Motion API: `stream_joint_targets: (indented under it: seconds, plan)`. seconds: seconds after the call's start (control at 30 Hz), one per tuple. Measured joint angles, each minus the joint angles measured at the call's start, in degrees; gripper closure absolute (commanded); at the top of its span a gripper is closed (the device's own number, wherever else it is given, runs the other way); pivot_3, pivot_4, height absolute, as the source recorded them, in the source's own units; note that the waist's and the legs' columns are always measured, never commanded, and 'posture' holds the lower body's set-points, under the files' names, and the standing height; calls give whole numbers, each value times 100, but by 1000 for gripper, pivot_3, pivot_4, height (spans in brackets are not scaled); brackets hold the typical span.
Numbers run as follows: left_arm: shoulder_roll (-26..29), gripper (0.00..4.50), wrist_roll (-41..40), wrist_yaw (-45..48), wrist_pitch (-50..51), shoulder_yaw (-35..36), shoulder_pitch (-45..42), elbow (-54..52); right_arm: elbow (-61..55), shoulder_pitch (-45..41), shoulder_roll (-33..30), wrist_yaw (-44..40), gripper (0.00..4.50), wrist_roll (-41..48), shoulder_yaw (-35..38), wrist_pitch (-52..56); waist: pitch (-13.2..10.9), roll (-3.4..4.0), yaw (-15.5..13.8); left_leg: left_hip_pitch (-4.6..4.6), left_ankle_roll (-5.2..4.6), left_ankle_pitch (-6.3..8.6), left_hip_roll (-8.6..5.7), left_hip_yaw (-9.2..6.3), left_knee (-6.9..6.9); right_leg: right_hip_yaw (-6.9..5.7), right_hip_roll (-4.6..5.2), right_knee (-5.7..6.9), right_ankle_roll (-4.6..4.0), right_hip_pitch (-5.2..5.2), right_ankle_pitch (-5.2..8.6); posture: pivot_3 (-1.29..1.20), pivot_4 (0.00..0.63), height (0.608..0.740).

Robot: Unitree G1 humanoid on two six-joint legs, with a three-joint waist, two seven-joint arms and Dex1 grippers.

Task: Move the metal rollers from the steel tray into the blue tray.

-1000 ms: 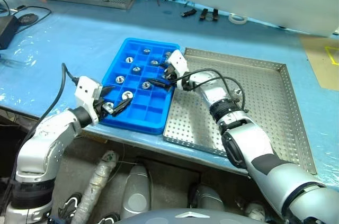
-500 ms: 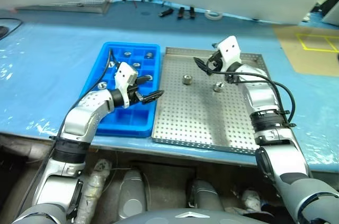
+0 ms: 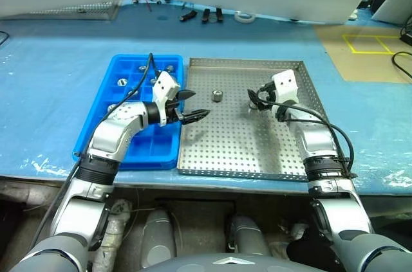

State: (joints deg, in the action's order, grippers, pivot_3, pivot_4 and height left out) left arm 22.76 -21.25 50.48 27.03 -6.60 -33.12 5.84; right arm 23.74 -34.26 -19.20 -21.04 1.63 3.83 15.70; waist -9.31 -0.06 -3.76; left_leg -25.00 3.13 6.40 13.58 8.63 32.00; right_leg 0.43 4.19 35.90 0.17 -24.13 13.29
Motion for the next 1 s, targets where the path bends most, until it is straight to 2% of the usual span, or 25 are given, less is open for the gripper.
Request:
stream_joint_targets:
  seconds: [0.2,0.37,0.47,0.63,0.7,1.0]
  plan:
    - [70,0,-1,-32,79,24,105,-133,647,2,61,75,46,-15,-3,-96,0,1,-28,0,-6,4,1,0,11,-6,3,0,-1,7,1,-66,150,740]
    - [72,0,-2,-71,122,26,186,-223,720,9,113,89,46,76,25,-131,0,2,-22,5,-8,5,3,0,12,-7,3,1,-1,12,1,-66,150,740]
    - [72,0,-2,-74,124,26,188,-224,718,16,146,84,636,111,25,-120,0,2,-21,5,-8,5,2,0,13,-6,3,1,-2,13,1,-68,150,740]
    - [81,0,-2,-72,124,26,193,-224,636,78,158,10,2359,183,23,-61,0,2,-28,5,-8,5,2,0,13,-7,4,-1,-2,15,1,-67,150,740]
    - [93,0,-2,-71,124,26,194,-224,542,120,168,-14,2853,206,20,-14,0,2,-26,5,-8,5,2,0,13,-7,4,-1,-1,15,1,-65,150,740]
    - [212,0,-23,-54,292,37,429,-440,62,228,148,-394,2842,277,-90,221,-1,4,-26,4,-10,6,3,0,12,-8,3,-5,-2,14,1,-17,150,740]
